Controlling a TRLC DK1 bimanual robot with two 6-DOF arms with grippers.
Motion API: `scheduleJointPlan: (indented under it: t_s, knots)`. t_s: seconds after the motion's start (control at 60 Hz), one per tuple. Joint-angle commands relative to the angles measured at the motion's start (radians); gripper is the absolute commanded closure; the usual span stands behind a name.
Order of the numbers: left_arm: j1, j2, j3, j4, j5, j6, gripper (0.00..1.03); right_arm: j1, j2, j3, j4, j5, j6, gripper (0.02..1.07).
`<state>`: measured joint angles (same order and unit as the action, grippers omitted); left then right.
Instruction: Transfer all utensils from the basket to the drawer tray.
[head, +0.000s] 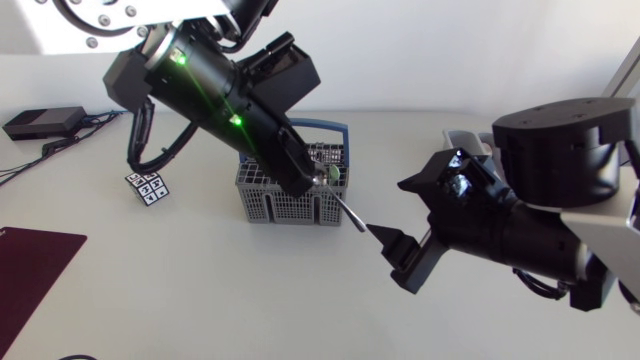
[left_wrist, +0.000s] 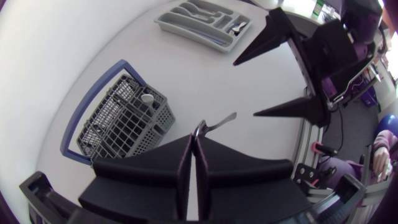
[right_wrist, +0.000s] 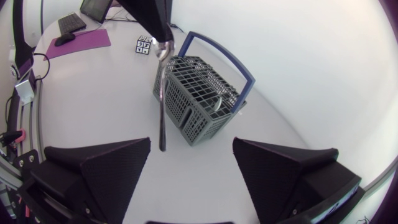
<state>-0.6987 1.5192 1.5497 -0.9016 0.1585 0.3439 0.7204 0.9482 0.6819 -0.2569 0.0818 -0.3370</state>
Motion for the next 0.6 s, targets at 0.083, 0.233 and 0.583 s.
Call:
scheduleJointPlan:
  t_s: [0.083, 0.233, 0.583]
  knots:
    - [-0.030, 0.056, 0.079, -0.026, 0.047, -0.131, 1.00, 0.044, 0.046, 0.028, 0.048, 0.009, 0.030, 0.21]
    - [-0.041, 0.091, 0.107, -0.036, 0.069, -0.167, 1.00, 0.057, 0.063, 0.031, 0.074, 0.026, 0.029, 0.26]
    - [-0.061, 0.144, 0.135, -0.039, 0.104, -0.204, 1.00, 0.082, 0.127, 0.018, 0.185, 0.087, -0.008, 0.72]
